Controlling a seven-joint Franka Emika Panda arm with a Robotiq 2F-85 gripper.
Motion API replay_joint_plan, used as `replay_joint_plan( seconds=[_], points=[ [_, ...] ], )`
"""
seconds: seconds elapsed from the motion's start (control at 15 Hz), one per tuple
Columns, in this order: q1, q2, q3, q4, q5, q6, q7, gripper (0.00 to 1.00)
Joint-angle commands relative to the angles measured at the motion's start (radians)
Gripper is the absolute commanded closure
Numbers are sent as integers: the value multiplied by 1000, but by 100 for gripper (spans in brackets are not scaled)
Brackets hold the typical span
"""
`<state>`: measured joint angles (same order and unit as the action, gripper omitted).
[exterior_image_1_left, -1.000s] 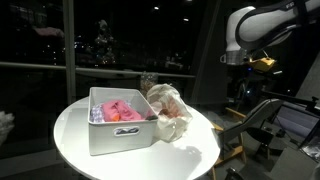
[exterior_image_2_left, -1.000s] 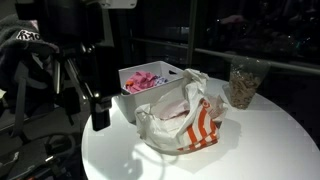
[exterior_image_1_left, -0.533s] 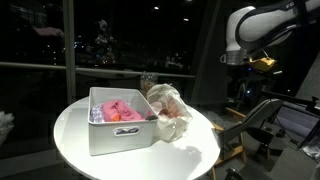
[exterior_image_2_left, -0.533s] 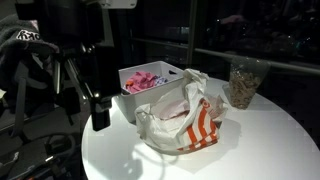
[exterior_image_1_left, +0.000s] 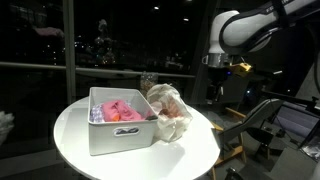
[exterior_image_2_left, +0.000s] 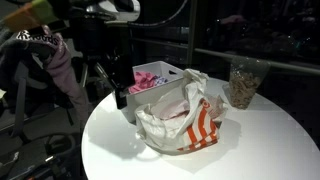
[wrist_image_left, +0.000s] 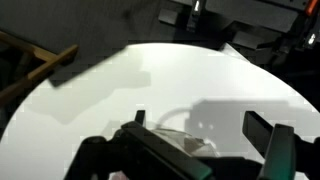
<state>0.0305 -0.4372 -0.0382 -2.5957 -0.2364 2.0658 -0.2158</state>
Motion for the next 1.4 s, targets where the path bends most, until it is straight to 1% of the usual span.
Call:
replay_joint_plan(
  seconds=[0.0,0.13,0.33,0.53,0.8,1.07,1.13,1.33],
  points=[
    [65,156,29,125,77,122,-33,0],
    [95,216,59,184,102,199,-36,0],
    [144,275,104,271,166,265,-68,0],
    [176,353,160,351,145,337,-93,0],
    [209,480,218,466,175,403,-136,0],
    [206,615,256,586,149,428,-196,0],
    [204,537,259,501,143,411,-140,0],
    [202,567,262,512,142,411,-142,0]
  ],
)
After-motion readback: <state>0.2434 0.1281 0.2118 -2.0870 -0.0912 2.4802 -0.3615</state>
